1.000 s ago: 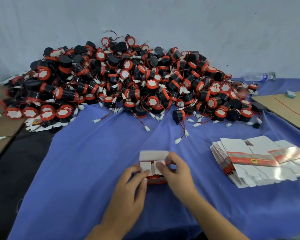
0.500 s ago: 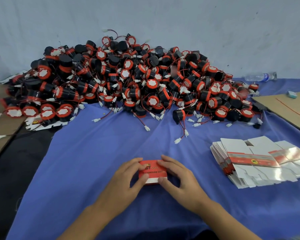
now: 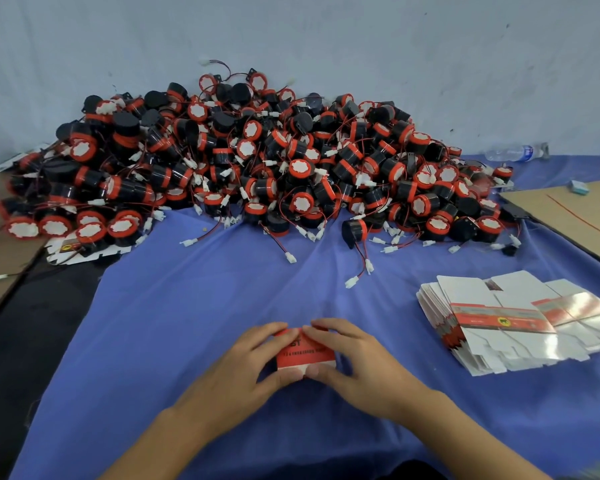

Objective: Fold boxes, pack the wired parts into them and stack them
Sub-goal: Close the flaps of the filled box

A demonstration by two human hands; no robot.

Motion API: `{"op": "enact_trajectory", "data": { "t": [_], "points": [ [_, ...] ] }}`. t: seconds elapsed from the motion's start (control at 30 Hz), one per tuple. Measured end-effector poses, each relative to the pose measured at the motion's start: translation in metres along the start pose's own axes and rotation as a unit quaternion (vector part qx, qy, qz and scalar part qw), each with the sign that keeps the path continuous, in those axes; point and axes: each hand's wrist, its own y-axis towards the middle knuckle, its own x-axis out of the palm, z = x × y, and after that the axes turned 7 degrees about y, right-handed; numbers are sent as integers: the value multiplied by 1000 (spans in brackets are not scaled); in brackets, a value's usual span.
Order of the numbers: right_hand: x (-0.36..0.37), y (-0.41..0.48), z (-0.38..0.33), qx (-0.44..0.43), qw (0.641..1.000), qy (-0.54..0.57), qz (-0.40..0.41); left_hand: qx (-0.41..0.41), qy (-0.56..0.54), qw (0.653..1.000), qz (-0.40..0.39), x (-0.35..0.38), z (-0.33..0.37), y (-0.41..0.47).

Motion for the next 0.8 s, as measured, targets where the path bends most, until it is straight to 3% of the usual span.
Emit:
{"op": "enact_trajectory", "data": {
  "t": [0.27,0.47,0.57,0.7,0.8],
  "points": [
    [-4,9,-15,-41,997,12,57,30,-41,999,19,-15,14,13],
    [9,-3,-9,-39,999,-19,16,25,43,999,19,-2,11,0],
    [10,-7,-8,-53,998,-25,3,64,131,987,66,-2,17,-5],
    [16,-10,-7,-110,988,-25,103,103,197,972,80,-8,23,-4],
    [27,-12,-4,-109,970,50,211,89,130,985,68,-9,23,-4]
  ]
}}
